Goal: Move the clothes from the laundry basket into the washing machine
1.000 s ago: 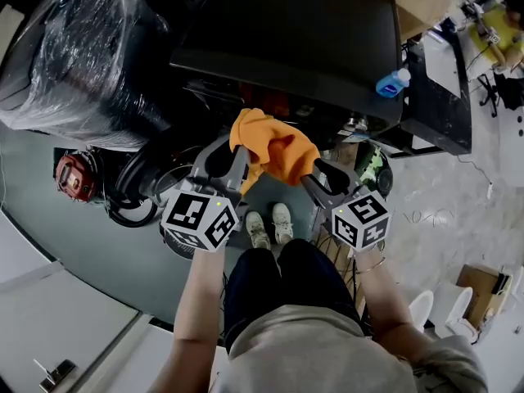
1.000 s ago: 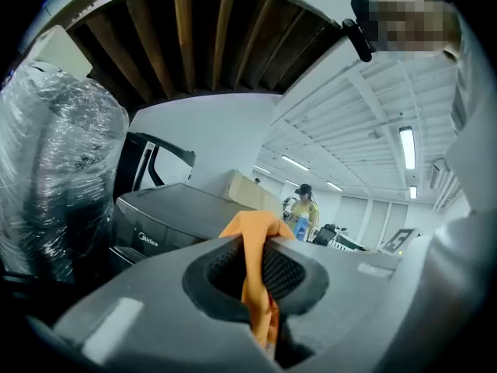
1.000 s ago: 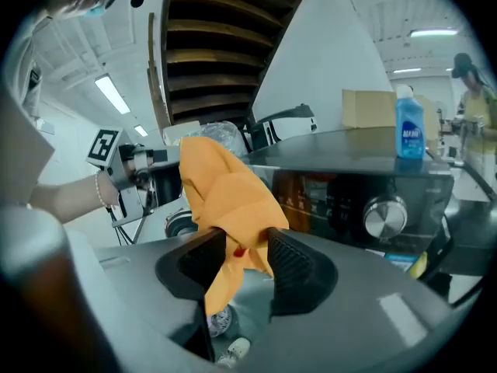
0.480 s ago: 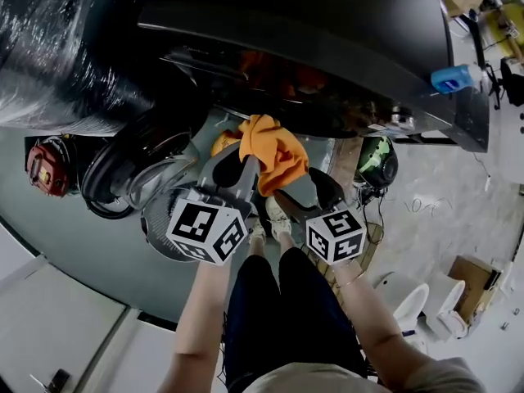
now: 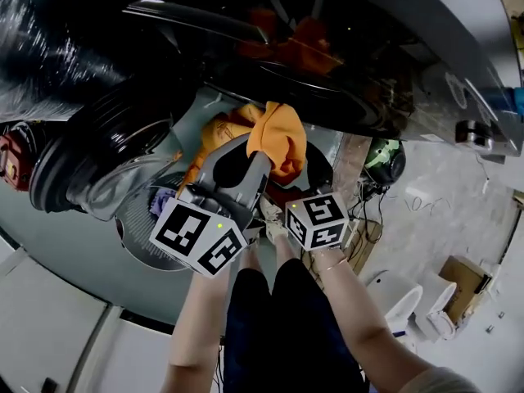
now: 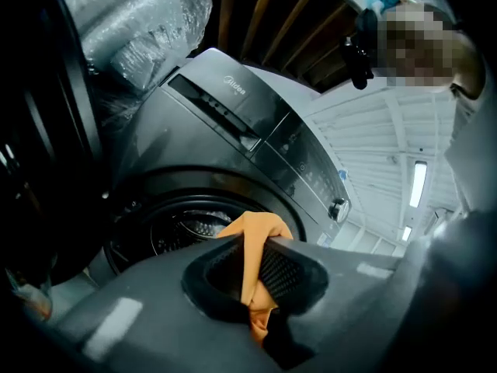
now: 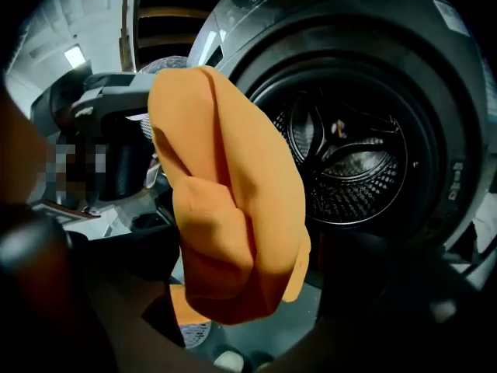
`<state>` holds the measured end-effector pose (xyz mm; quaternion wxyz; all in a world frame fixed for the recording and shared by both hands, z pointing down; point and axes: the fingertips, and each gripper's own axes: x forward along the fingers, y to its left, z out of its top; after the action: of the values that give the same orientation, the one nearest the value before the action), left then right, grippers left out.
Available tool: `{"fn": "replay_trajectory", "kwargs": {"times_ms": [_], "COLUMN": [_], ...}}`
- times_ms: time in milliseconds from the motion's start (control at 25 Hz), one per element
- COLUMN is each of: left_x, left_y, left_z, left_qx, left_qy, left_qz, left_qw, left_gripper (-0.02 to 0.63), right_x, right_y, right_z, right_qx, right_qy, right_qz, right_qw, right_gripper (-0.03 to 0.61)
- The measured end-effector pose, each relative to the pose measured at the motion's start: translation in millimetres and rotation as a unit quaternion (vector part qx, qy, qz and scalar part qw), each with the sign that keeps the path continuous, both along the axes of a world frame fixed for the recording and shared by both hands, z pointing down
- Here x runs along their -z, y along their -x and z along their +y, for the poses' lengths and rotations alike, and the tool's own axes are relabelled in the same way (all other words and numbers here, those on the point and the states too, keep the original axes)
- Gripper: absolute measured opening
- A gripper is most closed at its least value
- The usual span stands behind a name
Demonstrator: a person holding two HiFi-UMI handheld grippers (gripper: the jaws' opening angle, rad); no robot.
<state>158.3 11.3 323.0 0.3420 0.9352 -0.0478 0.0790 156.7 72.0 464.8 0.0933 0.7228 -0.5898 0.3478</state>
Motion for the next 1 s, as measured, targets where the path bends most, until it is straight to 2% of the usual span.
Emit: {"fn": "replay_trajectory", "kwargs": {"times_ms": [80, 160, 200, 320, 400, 600, 720, 800, 1000], "left_x": [-13, -28, -35, -58, -73, -108, -131, -147, -171], "left_y": [-1, -1, 0, 7, 11, 14, 14, 14, 6], "left_z": [0, 2, 3, -1, -8, -17, -16, -15, -21], "left_qx": [-0.007, -0.017, -0.021, -0.018, -0.01, 0.002, -0.001, -0.003, 0.024], "left_qy": [0.012, 0.022, 0.026, 0.032, 0.033, 0.031, 0.034, 0.036, 0.05], "left_qz": [0.013, 0.02, 0.022, 0.018, 0.011, -0.018, -0.047, -0.061, -0.057], "left_qw": [0.9998, 0.9994, 0.9992, 0.9992, 0.9994, 0.9993, 0.9983, 0.9975, 0.9968], "left_gripper": [0.02, 0.02, 0.02, 0.02, 0.02, 0.024, 0.106, 0.123, 0.1], "right_x": [-12, -23, -28, -44, -52, -56, -52, -47, -55], "right_y": [-6, -11, -13, -21, -25, -47, -68, -82, -101], "right_z": [-9, -17, -21, -29, -31, -32, -34, -38, -55], "right_qx": [-0.01, -0.012, -0.01, 0.0, 0.001, -0.024, -0.059, -0.079, -0.087], "right_qy": [-0.023, -0.043, -0.05, -0.057, -0.063, -0.083, -0.101, -0.112, -0.1], "right_qz": [0.012, 0.027, 0.034, 0.039, 0.023, 0.01, 0.008, 0.009, 0.015], "right_qw": [1.0, 0.999, 0.998, 0.998, 0.998, 0.996, 0.993, 0.991, 0.991], "right_gripper": [0.534, 0.467, 0.418, 0.213, 0.15, 0.118, 0.115, 0.115, 0.123]}}
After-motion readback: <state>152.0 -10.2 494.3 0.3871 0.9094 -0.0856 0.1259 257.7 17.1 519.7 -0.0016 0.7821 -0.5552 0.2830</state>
